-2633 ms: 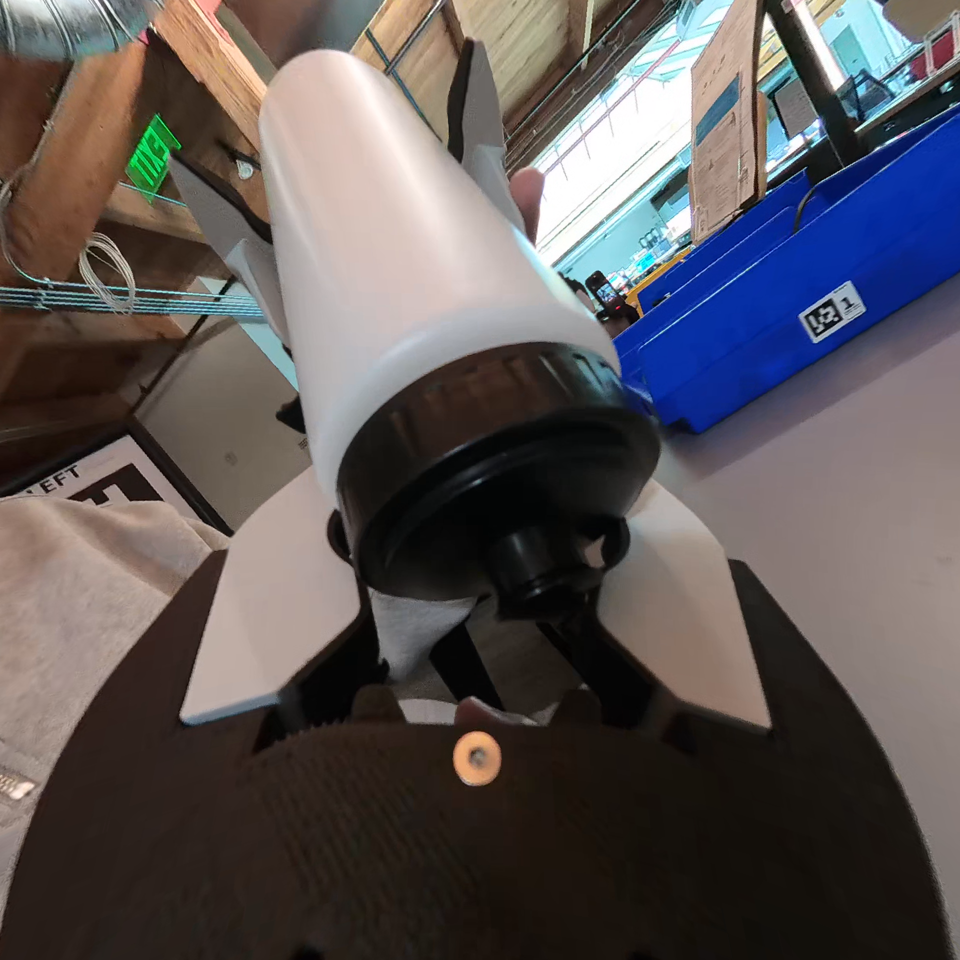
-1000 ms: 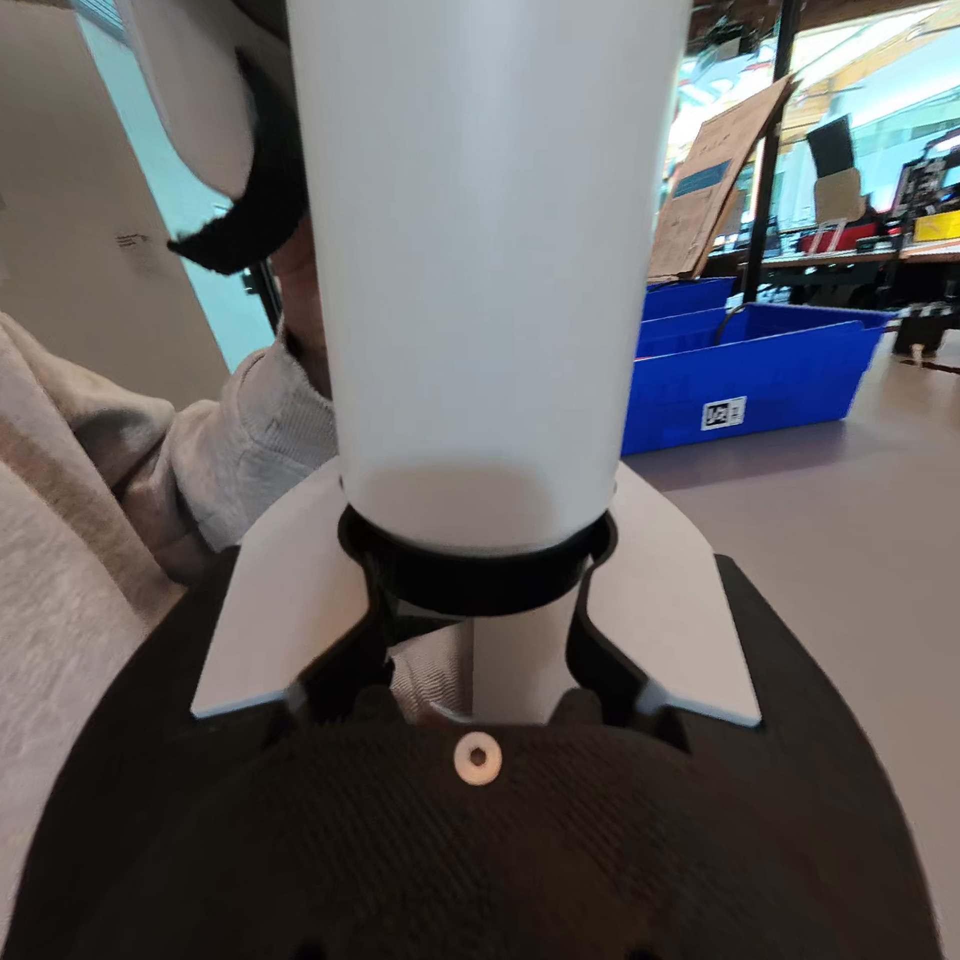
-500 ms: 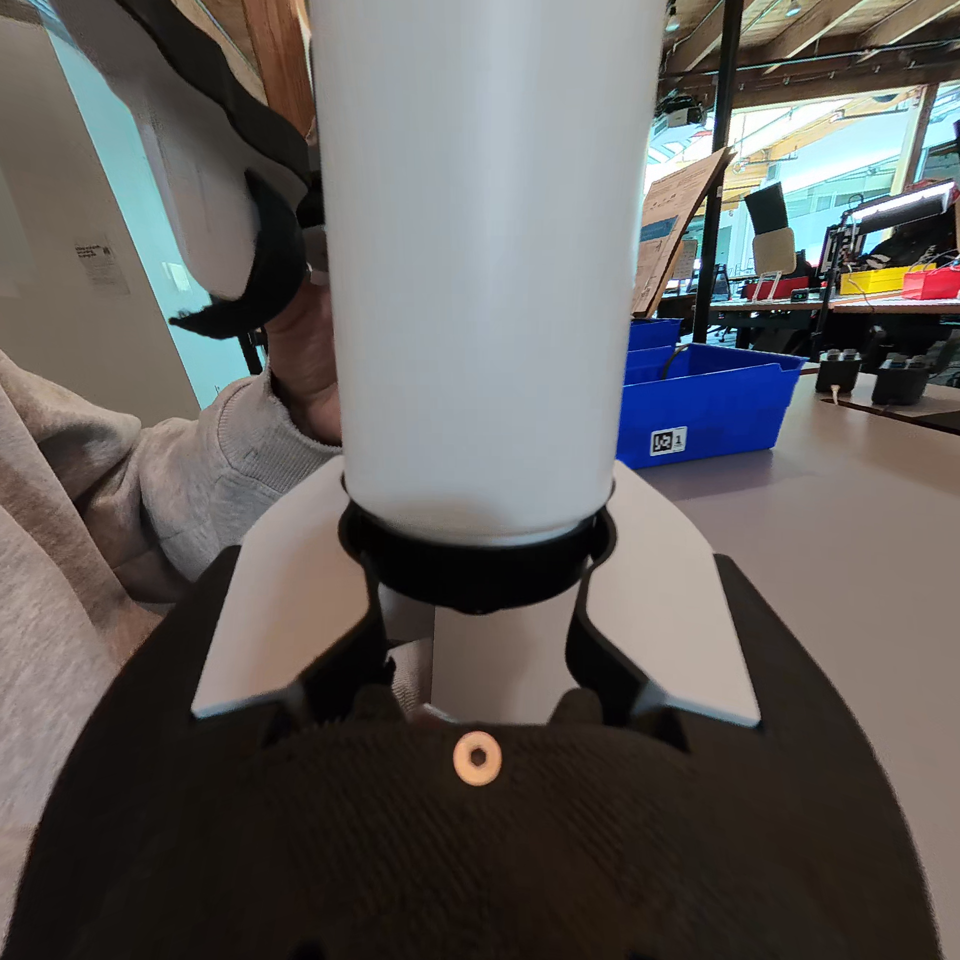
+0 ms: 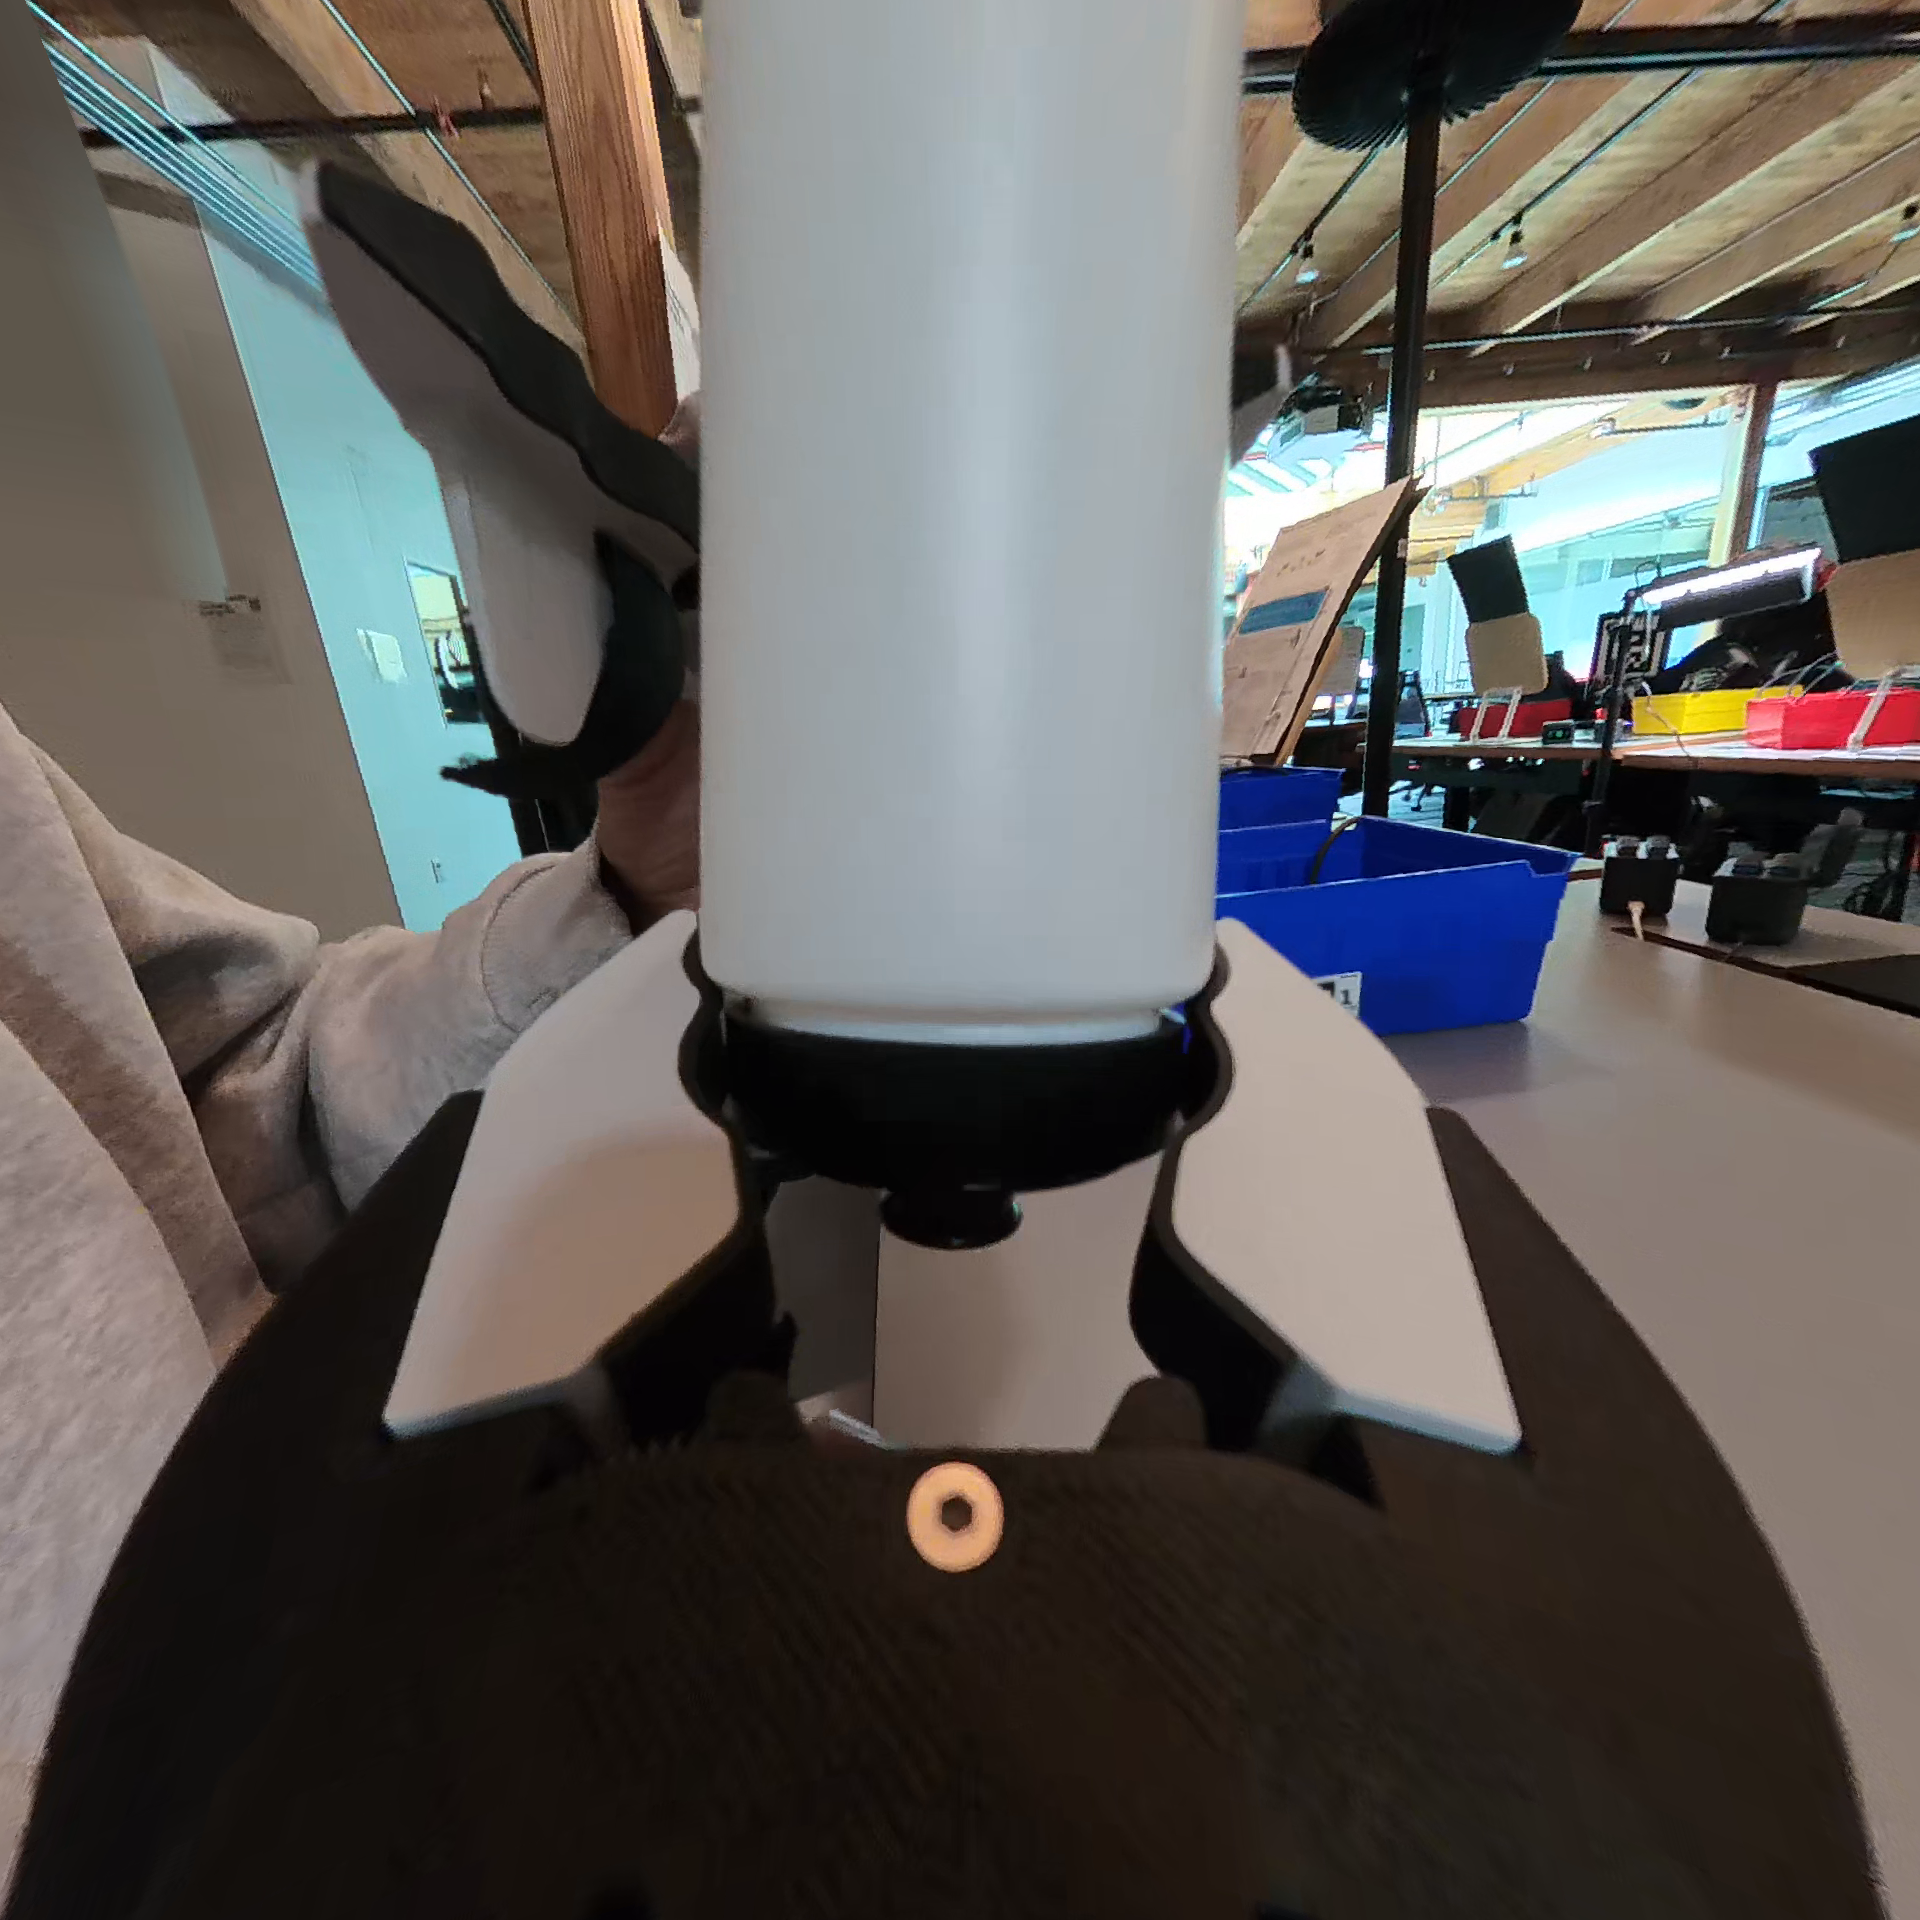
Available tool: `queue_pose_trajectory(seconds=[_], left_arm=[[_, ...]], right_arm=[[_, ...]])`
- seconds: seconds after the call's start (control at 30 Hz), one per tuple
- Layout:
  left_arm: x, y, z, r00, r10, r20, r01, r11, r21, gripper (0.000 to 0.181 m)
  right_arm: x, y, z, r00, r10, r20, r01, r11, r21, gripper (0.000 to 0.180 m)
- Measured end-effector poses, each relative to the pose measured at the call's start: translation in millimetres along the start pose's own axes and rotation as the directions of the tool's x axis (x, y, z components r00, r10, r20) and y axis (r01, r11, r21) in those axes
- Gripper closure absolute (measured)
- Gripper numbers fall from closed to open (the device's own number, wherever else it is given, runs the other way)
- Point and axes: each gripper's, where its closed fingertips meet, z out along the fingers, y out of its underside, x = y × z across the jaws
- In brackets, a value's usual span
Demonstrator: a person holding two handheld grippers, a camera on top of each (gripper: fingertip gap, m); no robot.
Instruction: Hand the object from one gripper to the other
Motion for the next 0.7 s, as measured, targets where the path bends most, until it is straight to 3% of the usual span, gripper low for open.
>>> queue_pose_trajectory(seconds=[0.17,0.3,0.4,0.7], left_arm=[[-3,-3,-3,0.999,-0.032,-0.001,0.032,0.999,0.03,0.064],[-4,-2,-3,1.0,0.014,0.02,-0.014,1.0,0.009,0.079],[-5,6,-2,0.997,0.068,0.043,-0.065,0.996,-0.063,0.095],[-10,7,-4,0.997,0.045,0.056,-0.042,0.998,-0.053,0.095]], right_arm=[[1,-1,-1,1.0,0.004,0.003,-0.004,1.0,0.006,0.092],[-3,32,5,1.0,-0.023,0.019,0.026,0.981,-0.192,0.092],[-6,42,8,0.999,-0.052,0.011,0.053,0.97,-0.239,0.092],[-3,42,6,0.999,-0.035,0.008,0.035,0.971,-0.238,0.086]])
